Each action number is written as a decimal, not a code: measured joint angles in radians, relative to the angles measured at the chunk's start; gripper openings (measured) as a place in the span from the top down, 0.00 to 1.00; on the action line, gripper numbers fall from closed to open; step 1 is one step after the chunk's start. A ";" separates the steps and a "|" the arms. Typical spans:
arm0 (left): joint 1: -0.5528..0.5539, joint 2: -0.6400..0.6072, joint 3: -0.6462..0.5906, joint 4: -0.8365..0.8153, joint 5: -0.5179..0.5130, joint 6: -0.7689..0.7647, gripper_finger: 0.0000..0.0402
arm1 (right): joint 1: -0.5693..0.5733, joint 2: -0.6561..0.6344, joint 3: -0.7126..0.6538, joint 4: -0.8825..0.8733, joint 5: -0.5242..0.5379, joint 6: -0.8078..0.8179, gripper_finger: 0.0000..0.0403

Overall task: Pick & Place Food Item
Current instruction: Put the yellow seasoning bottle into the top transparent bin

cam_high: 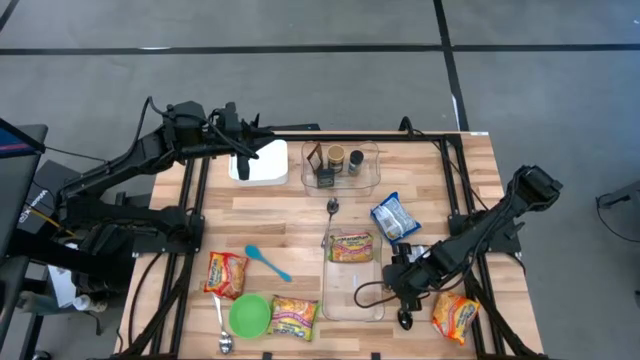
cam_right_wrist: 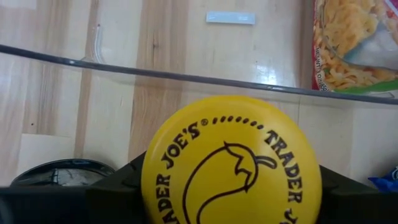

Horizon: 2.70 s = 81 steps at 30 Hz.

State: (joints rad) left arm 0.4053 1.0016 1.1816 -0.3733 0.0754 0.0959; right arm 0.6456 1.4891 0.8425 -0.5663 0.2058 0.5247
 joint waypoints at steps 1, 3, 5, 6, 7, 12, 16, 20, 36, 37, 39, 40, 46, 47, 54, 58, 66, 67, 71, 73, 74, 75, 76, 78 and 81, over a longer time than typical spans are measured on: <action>0.000 0.000 0.000 0.000 0.000 0.000 0.89 | 0.000 0.000 0.000 0.000 0.000 0.000 0.45; 0.000 0.000 0.000 0.000 0.000 0.000 0.89 | 0.000 0.000 0.000 0.000 0.000 0.000 0.47; 0.000 0.000 0.000 0.000 0.000 0.000 0.89 | 0.000 0.000 0.000 0.000 0.001 0.000 0.50; 0.000 0.000 0.000 0.000 0.000 0.000 0.89 | 0.000 0.000 0.000 0.000 0.001 0.000 0.50; 0.000 0.000 0.000 0.000 0.000 0.000 0.89 | 0.000 0.000 0.000 0.000 0.001 0.000 0.50; 0.000 0.000 0.000 0.000 0.000 0.000 0.89 | 0.000 0.000 0.000 0.001 0.001 0.011 0.48; 0.000 0.000 0.000 0.000 0.000 0.000 0.89 | 0.000 0.000 0.000 0.001 0.001 0.025 0.47; 0.000 0.000 0.000 0.000 0.000 0.000 0.89 | 0.000 0.000 0.000 0.001 0.002 0.025 0.51; 0.000 0.000 0.000 0.000 0.000 0.000 0.89 | 0.000 0.000 0.000 0.001 0.004 0.026 0.51; 0.000 0.000 0.000 0.000 0.000 0.000 0.89 | 0.000 0.000 0.000 0.002 0.004 0.026 0.51; 0.000 0.000 0.000 0.000 0.000 0.000 0.89 | 0.000 0.000 0.000 0.001 0.004 0.026 0.51; 0.000 0.000 0.000 0.000 0.000 0.000 0.89 | 0.000 0.000 0.000 0.001 0.003 0.027 0.50; 0.000 0.000 0.000 0.000 0.000 0.000 0.89 | 0.015 0.002 0.048 -0.046 -0.003 0.063 0.50; 0.000 0.000 0.000 0.000 0.000 0.000 0.89 | 0.022 0.002 0.061 -0.058 -0.003 0.063 0.51; 0.000 0.000 0.000 0.000 0.000 0.000 0.89 | 0.082 0.002 0.174 -0.192 0.001 0.097 0.50; 0.000 0.000 0.000 0.000 0.000 0.000 0.89 | 0.120 0.002 0.237 -0.227 0.002 0.105 0.49; 0.000 0.000 0.000 0.000 0.000 0.000 0.89 | 0.168 0.002 0.348 -0.232 0.032 0.096 0.51; 0.000 0.000 0.000 0.000 0.000 0.000 0.89 | 0.170 0.001 0.358 -0.233 0.035 0.090 0.50; 0.000 0.000 0.000 0.000 0.000 0.000 0.89 | 0.173 0.001 0.402 -0.244 0.064 0.060 0.49; 0.000 0.000 0.000 0.000 0.000 0.000 0.89 | 0.173 0.000 0.417 -0.247 0.084 0.046 0.49; 0.000 0.000 0.000 0.000 0.000 0.000 0.89 | 0.173 0.000 0.425 -0.244 0.085 0.040 0.50; 0.000 0.000 0.000 0.000 0.000 0.000 0.89 | 0.172 0.000 0.431 -0.241 0.085 0.035 0.50; 0.000 0.000 0.000 0.000 0.000 0.000 0.89 | 0.172 0.000 0.436 -0.240 0.087 0.028 0.51; 0.000 0.000 0.000 0.000 0.000 0.000 0.89 | 0.168 0.000 0.440 -0.241 0.087 0.025 0.51; 0.000 0.000 0.000 0.000 0.000 0.000 0.89 | 0.164 0.000 0.443 -0.241 0.088 0.025 0.50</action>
State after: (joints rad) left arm 0.4051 1.0016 1.1816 -0.3733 0.0753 0.0959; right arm 0.8095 1.4895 1.2859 -0.8074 0.2935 0.5495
